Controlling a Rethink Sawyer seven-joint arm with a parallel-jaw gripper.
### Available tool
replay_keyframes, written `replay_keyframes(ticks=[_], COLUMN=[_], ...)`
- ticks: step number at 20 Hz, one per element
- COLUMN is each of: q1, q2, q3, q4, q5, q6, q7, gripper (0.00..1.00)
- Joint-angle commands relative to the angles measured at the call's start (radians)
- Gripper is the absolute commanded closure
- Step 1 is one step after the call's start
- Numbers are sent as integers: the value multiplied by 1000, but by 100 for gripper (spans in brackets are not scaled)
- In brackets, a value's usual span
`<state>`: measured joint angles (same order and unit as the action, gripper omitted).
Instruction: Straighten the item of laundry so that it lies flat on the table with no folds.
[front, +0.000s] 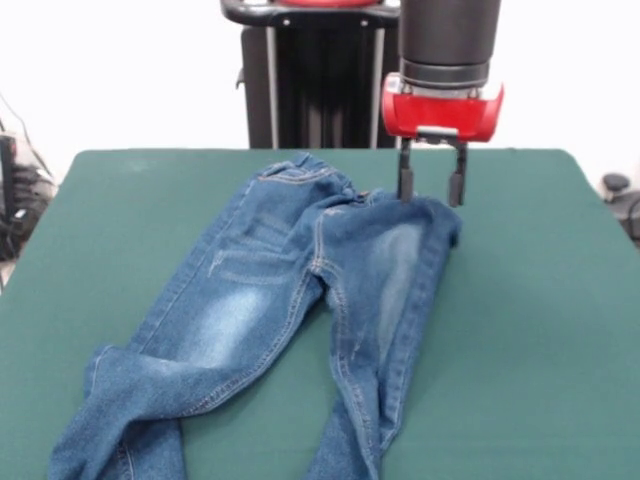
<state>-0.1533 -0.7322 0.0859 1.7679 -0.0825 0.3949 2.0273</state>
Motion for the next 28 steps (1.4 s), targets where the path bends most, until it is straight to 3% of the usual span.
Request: replay_keyframes(ticks=[1,16,21,28], q1=[34,28,60,49], q2=[50,66,109,203], q3=[48,47,-46,-77], q4=[85,72,-142,-353], q5=[35,46,15,22], q6=[-77,-116,30,152], q7=[171,167,114,93], gripper=[0,0,0,0])
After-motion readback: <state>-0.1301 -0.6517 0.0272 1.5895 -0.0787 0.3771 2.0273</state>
